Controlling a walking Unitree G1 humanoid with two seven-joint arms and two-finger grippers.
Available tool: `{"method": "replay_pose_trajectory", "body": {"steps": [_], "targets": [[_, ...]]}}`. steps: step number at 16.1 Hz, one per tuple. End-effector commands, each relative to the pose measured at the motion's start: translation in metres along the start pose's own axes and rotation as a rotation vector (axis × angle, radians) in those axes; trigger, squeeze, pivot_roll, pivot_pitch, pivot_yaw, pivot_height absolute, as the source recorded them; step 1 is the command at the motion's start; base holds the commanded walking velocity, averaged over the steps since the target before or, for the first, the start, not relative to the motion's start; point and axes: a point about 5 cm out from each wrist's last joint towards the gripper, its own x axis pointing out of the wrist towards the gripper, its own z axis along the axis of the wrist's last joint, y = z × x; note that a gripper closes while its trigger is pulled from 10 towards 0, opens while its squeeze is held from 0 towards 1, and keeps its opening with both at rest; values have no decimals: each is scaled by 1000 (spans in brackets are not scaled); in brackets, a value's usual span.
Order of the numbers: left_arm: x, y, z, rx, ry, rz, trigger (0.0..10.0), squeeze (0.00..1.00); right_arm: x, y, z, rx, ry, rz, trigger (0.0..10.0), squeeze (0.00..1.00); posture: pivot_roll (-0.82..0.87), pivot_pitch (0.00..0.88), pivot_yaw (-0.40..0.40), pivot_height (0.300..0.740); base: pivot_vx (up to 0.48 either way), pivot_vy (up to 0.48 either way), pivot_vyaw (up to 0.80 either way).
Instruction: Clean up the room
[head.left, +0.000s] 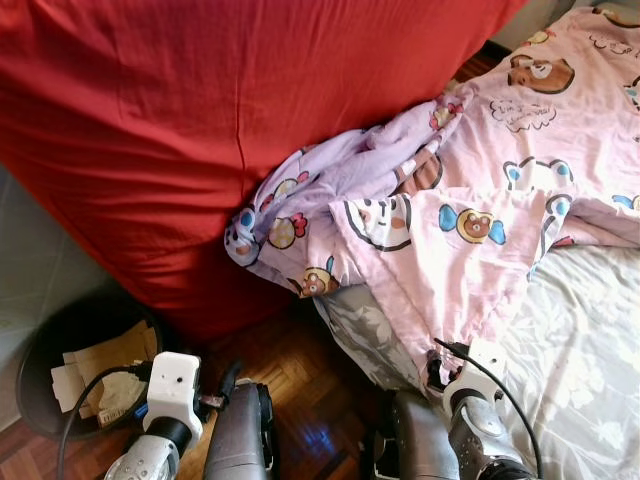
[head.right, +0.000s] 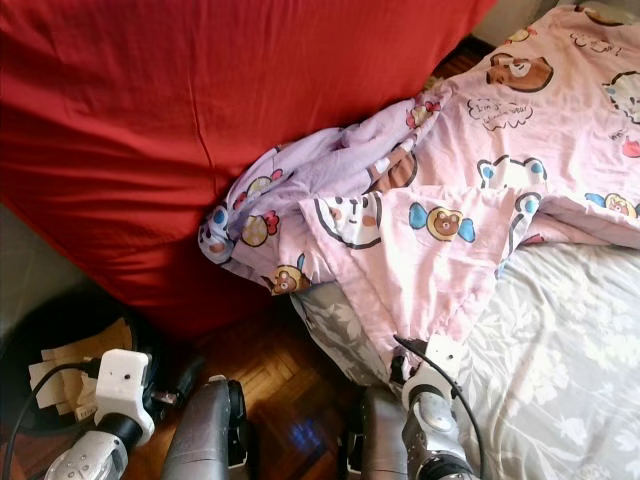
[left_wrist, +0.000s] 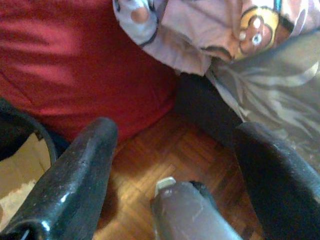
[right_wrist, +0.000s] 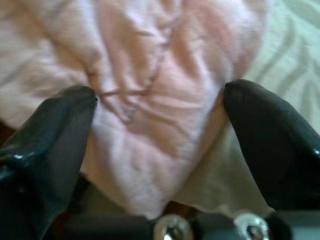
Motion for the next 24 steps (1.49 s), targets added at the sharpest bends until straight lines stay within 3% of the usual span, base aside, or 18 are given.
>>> {"method": "replay_pose_trajectory", "body": {"steps": [1, 4, 6, 9, 12, 13, 14, 24], "targets": [[-5, -1, -6, 0, 36, 3, 10000, 0, -2, -5, -12, -23, 62, -30, 10000, 0, 158, 332, -31, 606, 0, 0, 0], [-6, -3, -5, -3, 38, 6, 10000, 0, -5, -5, -21, -36, 119, -30, 10000, 0, 162, 333, -39, 606, 0, 0, 0], [-7, -3, -6, -8, 40, 13, 10000, 0, -7, 8, -27, -40, 146, 58, 10000, 0, 162, 336, -44, 606, 0, 0, 0], [-8, -4, -7, -10, 43, 17, 10000, 0, -7, 15, -25, -51, 140, 108, 10000, 0, 162, 336, -45, 606, 0, 0, 0], [-9, -5, -8, -14, 49, 16, 10000, 0, -8, 14, -29, -83, 175, 123, 10000, 0, 159, 334, -48, 606, 0, 0, 0], [-9, -6, -9, -14, 50, 16, 10000, 0, -8, 14, -30, -84, 178, 126, 6863, 0, 162, 332, -48, 606, 0, 0, 0], [-9, -5, -9, -14, 50, 16, 10000, 0, -8, 14, -31, -85, 180, 131, 0, 0, 162, 334, -48, 606, 0, 0, 0], [-8, -8, -10, -23, 51, 19, 10000, 0, -9, 15, -33, -103, 186, 142, 0, 0, 156, 329, -54, 606, 0, 0, 0]]}}
